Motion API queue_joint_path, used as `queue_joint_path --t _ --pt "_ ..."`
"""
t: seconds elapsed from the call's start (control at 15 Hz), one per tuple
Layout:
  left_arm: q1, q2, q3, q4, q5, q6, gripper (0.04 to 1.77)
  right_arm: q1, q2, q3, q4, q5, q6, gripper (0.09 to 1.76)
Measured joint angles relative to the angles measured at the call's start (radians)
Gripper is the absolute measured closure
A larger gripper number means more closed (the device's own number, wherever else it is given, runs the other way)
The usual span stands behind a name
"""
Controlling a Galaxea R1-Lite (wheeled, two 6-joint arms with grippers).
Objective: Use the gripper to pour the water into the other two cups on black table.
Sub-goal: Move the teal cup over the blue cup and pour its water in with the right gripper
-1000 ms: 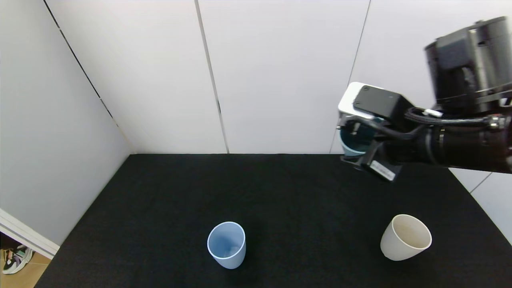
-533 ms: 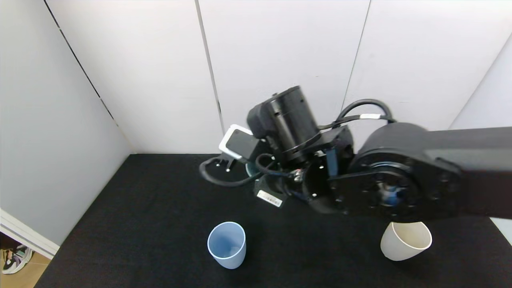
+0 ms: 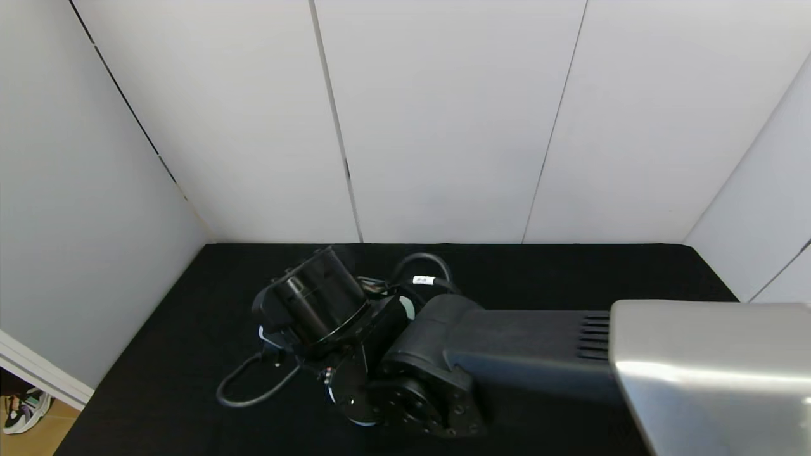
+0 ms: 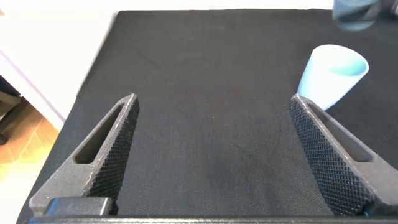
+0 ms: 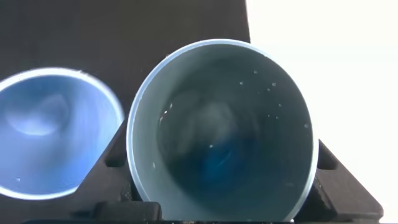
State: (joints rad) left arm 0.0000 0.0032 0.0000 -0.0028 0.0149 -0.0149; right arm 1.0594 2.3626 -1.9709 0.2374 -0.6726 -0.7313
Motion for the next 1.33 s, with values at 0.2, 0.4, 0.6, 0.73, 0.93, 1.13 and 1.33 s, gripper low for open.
queue_joint_path --t 0.2,0.4,0.6,0.73,0.93,1.13,1.33 --pt "0.0 0.0 0.0 0.0 0.0 0.0 0.09 0.007 0.032 -0.004 0.005 -0.046 -0.097 0.62" --pt "0.0 0.0 0.0 0.0 0.0 0.0 0.09 0.008 0.03 0.02 0.007 -0.077 -0.153 0.62" --pt "0.0 0.0 0.0 0.0 0.0 0.0 0.09 0.007 0.002 0.078 0.007 -0.081 -0.205 0.62" --pt "0.0 0.0 0.0 0.0 0.0 0.0 0.09 0.008 -0.024 0.127 0.007 -0.081 -0.242 0.62" --pt "0.0 0.0 0.0 0.0 0.0 0.0 0.09 0.01 -0.051 0.168 0.005 -0.139 -0.308 0.62" --pt "0.0 0.0 0.0 0.0 0.0 0.0 0.09 0.015 -0.061 0.176 0.005 -0.147 -0.366 0.62" --pt "0.0 0.0 0.0 0.0 0.0 0.0 0.09 0.019 -0.065 0.179 0.006 -0.147 -0.422 0.62"
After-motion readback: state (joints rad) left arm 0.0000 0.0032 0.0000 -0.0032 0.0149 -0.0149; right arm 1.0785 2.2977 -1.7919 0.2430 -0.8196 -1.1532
